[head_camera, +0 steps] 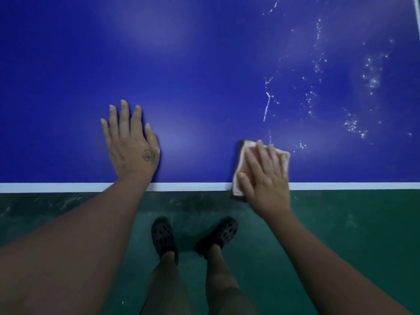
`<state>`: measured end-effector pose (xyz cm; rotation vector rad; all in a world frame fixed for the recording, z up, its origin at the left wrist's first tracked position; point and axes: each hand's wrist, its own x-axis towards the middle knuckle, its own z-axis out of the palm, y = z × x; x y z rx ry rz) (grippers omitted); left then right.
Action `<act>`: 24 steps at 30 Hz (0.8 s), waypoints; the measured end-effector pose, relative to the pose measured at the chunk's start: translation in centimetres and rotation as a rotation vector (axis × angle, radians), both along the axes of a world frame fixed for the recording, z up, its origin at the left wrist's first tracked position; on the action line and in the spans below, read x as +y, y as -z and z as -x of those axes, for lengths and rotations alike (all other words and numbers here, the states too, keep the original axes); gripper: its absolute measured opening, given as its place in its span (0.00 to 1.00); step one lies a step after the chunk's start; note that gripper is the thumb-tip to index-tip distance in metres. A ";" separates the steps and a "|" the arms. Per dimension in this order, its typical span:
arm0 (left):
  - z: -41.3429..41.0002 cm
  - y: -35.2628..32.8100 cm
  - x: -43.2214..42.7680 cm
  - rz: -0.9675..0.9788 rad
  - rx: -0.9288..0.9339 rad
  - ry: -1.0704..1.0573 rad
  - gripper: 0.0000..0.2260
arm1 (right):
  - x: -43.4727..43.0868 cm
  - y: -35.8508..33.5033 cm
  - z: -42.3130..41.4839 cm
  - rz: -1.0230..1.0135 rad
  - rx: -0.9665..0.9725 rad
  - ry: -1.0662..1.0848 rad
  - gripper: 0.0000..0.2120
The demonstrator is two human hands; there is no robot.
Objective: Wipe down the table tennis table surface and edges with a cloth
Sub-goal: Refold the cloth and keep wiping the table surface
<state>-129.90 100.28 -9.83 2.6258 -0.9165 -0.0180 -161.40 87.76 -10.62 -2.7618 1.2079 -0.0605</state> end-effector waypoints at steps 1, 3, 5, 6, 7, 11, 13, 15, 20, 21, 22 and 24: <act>1.2 -0.1 -0.3 0.018 -0.001 0.019 0.24 | -1.2 -0.2 1.6 0.000 0.018 0.040 0.32; 4.0 -0.4 -1.5 0.063 0.014 0.071 0.23 | -2.8 -0.6 3.9 -0.006 0.044 0.075 0.31; 6.3 -0.7 -3.5 0.091 0.039 0.120 0.23 | -3.1 -0.6 4.2 -0.017 0.052 0.089 0.31; 7.2 -0.8 -4.8 0.105 0.053 0.131 0.23 | -2.7 -0.6 3.6 -0.023 0.050 0.099 0.31; 7.9 -0.9 -6.0 0.118 0.068 0.129 0.23 | -2.1 -0.5 2.5 -0.027 0.045 0.104 0.31; 9.0 -0.3 -8.8 0.049 0.082 0.099 0.27 | 0.5 0.1 -3.0 -0.033 -0.055 -0.028 0.30; 9.1 0.5 -9.0 -0.030 0.030 0.075 0.30 | 0.6 0.4 -4.2 -0.037 -0.119 -0.115 0.30; 9.1 0.7 -9.0 -0.067 -0.002 0.061 0.30 | -0.7 0.5 -3.4 -0.036 -0.131 -0.186 0.30; 9.5 0.6 -9.6 -0.139 -0.031 0.037 0.29 | -8.4 0.3 4.3 -0.012 -0.046 -0.087 0.31; 9.5 0.6 -9.6 -0.163 -0.037 0.029 0.29 | -9.8 0.2 6.2 -0.014 -0.027 -0.030 0.31; 9.5 0.6 -9.7 -0.181 -0.042 0.024 0.29 | -10.8 0.1 7.7 -0.015 -0.012 0.013 0.31; 9.5 0.7 -9.8 -0.180 -0.048 0.019 0.29 | -11.6 0.1 9.6 -0.008 0.009 0.054 0.32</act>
